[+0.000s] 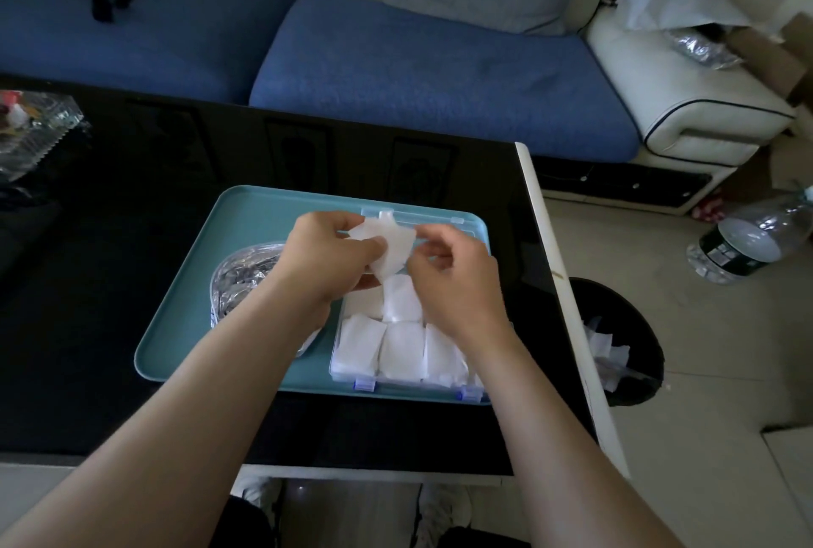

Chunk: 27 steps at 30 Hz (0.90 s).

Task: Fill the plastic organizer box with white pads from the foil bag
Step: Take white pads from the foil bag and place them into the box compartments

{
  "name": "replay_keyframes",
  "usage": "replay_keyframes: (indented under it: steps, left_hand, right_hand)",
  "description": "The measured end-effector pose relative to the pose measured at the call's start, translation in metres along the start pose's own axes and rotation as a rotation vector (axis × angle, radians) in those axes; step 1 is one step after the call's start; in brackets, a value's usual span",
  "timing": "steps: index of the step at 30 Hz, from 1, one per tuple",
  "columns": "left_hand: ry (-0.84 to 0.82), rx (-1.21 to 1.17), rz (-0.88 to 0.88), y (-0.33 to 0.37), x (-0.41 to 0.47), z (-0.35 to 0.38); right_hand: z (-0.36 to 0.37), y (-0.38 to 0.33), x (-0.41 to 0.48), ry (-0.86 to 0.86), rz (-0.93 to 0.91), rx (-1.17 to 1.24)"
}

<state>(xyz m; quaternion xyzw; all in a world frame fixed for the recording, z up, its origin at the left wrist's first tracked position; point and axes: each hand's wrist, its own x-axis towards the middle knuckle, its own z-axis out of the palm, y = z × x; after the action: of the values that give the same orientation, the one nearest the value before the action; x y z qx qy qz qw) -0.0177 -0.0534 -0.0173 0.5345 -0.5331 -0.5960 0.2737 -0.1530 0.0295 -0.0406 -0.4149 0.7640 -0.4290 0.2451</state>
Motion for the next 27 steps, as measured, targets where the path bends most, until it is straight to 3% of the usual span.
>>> replay_keyframes:
  steps: [2,7,15,21,27]
  left_hand:
    - [-0.052,-0.051,-0.010,0.000,0.000,0.000]
    - [-0.183,-0.121,-0.001,0.003,-0.005,-0.001]
    - [-0.201,-0.116,-0.011,0.003,-0.001,0.001]
    - [-0.139,-0.157,-0.077,0.003,-0.001,0.003]
    - [-0.119,-0.175,-0.081,0.004,-0.003,0.003]
  right_hand:
    - [-0.003,-0.009,0.001,0.003,0.033,0.199]
    - [-0.006,-0.013,-0.002,0.075,0.023,0.348]
    - [-0.009,-0.019,-0.002,0.057,0.154,0.459]
    - [-0.012,-0.014,-0.001,0.152,0.142,0.370]
    - [-0.020,-0.025,-0.003,0.178,0.191,0.609]
